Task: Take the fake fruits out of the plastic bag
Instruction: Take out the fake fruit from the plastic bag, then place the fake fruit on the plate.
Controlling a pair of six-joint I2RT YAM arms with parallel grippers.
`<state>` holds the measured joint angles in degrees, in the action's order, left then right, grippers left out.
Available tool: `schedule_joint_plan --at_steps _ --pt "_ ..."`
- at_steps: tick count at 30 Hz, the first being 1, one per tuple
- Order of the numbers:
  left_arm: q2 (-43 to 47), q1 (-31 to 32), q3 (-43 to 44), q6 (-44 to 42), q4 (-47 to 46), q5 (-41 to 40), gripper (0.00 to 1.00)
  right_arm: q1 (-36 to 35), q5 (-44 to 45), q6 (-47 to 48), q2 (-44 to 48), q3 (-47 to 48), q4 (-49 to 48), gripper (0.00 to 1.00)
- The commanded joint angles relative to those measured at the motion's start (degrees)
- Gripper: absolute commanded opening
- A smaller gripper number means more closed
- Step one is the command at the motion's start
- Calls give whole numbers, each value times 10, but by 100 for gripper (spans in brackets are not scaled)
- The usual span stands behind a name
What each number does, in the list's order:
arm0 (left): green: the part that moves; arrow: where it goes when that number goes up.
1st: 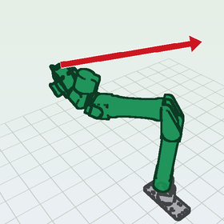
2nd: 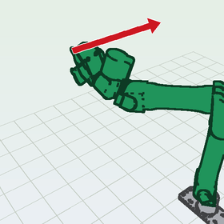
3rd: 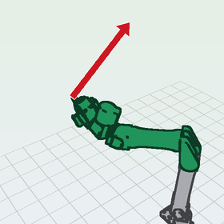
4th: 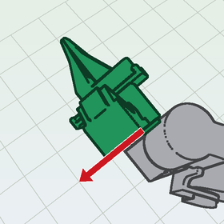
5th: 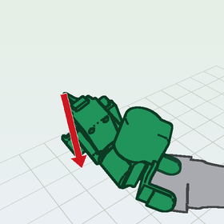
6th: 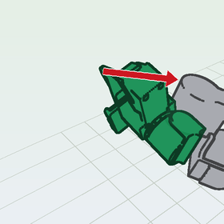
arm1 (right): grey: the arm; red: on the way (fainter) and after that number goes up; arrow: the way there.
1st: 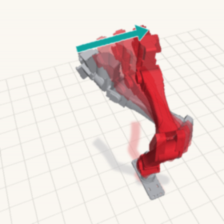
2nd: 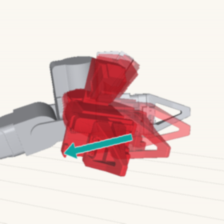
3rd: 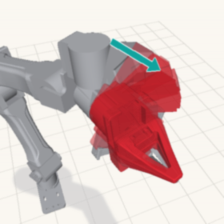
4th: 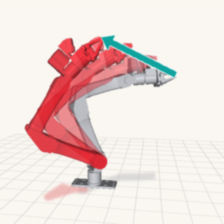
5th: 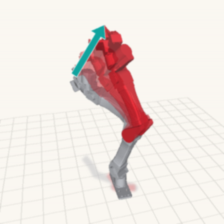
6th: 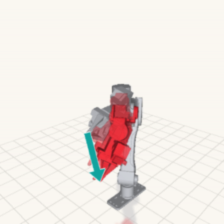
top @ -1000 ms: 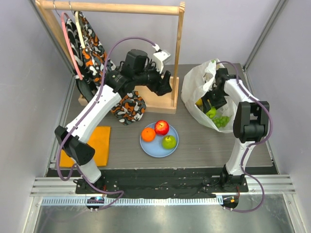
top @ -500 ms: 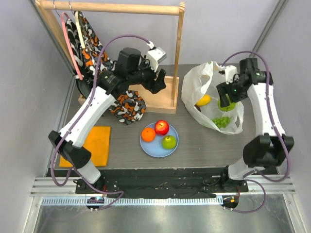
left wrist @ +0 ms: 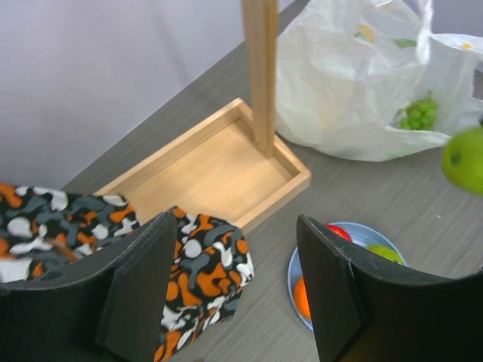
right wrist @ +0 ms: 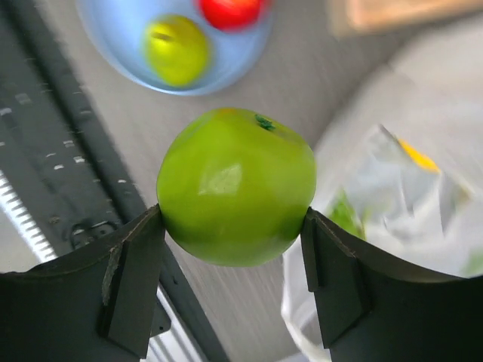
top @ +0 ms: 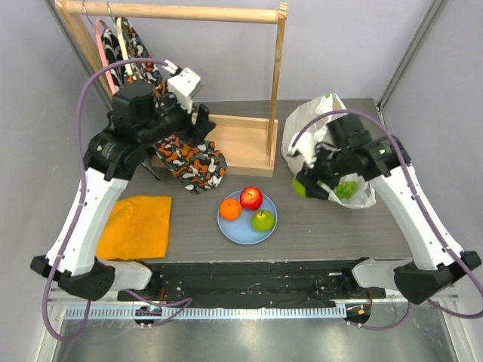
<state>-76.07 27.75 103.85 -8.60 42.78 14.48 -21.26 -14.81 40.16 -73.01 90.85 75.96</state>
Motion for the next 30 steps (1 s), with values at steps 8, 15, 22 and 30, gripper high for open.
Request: schedule_joint_plan --at_steps 8,15,22,30 --pt "124 -124 -95 31 4 26 70 -320 77 -13 -187 130 103 51" --pt "193 -204 -140 73 -1 82 71 -454 274 7 -346 122 103 45" --pt "240 -255 -178 117 -12 117 71 -498 414 46 -411 134 105 47" --pt "253 -275 -187 143 -21 144 71 -558 422 67 -451 78 105 47"
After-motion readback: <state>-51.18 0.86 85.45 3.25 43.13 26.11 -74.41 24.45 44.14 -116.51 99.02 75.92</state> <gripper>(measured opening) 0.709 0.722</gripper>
